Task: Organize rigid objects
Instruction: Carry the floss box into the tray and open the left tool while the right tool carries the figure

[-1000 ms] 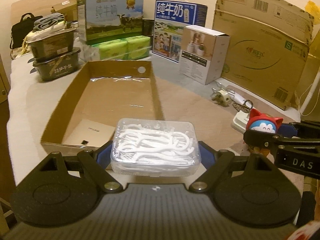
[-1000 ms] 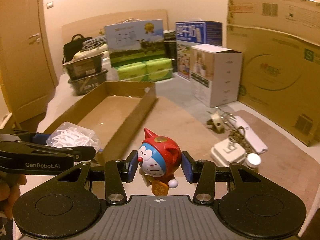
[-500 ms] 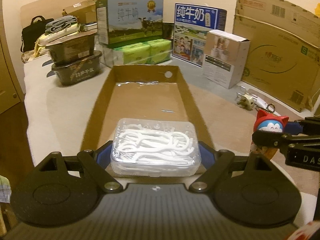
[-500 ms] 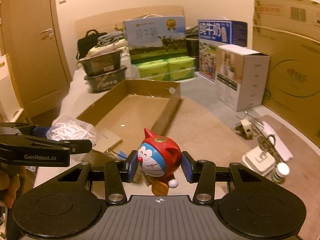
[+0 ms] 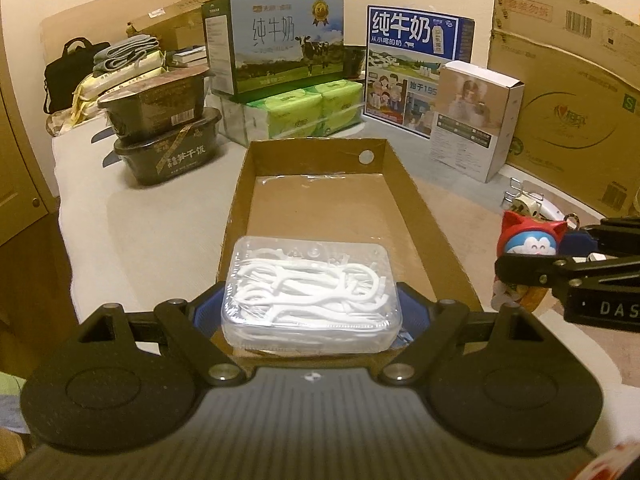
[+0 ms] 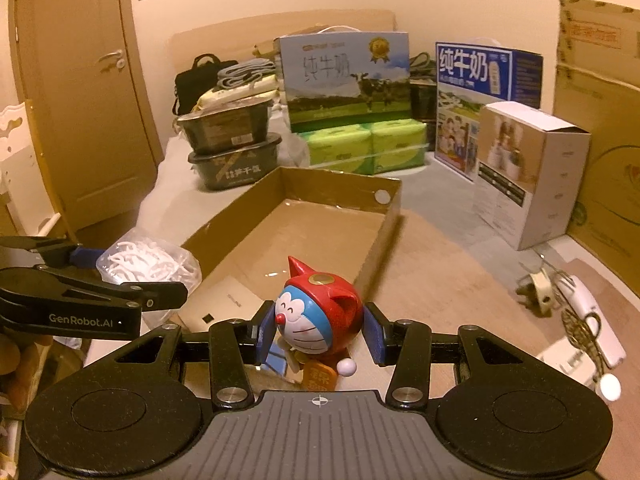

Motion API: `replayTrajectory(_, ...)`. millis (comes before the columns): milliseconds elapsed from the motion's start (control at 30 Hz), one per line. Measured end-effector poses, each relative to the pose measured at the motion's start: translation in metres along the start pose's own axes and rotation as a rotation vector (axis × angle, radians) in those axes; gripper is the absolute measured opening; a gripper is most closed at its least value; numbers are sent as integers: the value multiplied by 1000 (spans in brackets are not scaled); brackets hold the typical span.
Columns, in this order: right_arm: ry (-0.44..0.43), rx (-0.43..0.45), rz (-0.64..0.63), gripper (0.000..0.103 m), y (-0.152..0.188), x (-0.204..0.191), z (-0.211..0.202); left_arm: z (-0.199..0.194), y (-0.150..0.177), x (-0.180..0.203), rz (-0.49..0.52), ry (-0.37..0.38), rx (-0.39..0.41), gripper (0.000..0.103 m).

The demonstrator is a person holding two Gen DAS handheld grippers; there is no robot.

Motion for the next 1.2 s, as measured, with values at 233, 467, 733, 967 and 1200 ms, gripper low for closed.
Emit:
replayTrajectory(233,-18,-16,9,46,-10,5,24,19,-13,-5,10,5,-7,85)
replayTrajectory(467,-34,-34,23,46,-18,13,50,45,-23,-7,16,12,-21,85)
replayTrajectory(733,-43,-59,57,46,-21,30,78,74,-29,-6,21,28,-37,85)
replayTrajectory(967,-55,-65,80,46,-26,44,93,95,-36,-5,31,29,-39,85)
replayTrajectory(1200,-61,-59,101,46,-31,54,106,114,-42,-2,35,35,-41,86)
Point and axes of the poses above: each gripper's, at about its wrist camera, not at the fingertips, and z roughly the way its jaws point, x to its right, y to its underside, the point moved 3 cm from there along z, roughly the way its jaws point, and after that the axes turned 11 degrees about -y, right-handed, at the moved point
